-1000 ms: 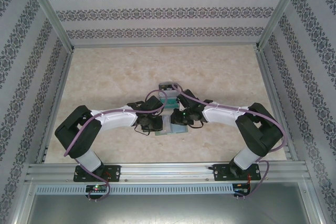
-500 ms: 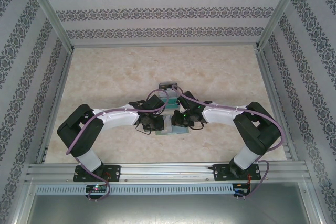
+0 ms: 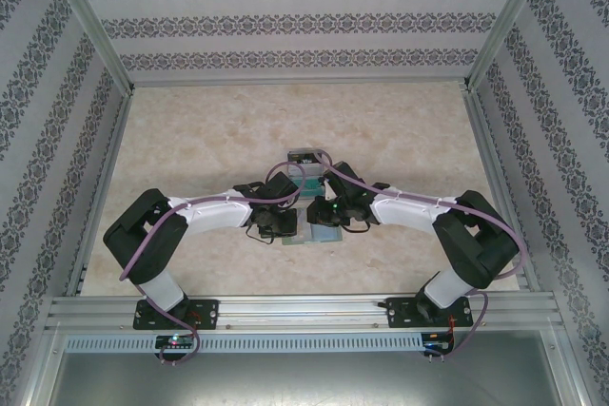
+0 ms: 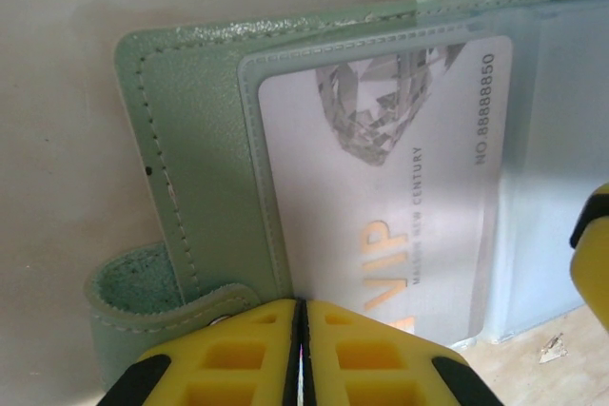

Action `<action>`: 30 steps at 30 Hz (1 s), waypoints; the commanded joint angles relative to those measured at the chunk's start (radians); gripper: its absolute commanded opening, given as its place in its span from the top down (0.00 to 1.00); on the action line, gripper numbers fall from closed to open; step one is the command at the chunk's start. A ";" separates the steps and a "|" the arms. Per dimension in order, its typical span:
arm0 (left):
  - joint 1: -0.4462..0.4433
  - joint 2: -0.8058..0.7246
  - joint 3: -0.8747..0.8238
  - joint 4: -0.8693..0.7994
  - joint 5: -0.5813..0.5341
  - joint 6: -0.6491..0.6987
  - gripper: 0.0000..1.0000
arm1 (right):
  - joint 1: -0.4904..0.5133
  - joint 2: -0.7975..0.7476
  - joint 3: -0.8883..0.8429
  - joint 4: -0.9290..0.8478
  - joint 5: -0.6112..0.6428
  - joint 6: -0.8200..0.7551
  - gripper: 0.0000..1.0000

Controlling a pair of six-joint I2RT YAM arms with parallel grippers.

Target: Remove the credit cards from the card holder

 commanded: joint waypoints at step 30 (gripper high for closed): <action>-0.015 0.032 -0.001 -0.014 -0.007 0.009 0.91 | -0.026 0.055 -0.057 0.075 -0.084 0.013 1.00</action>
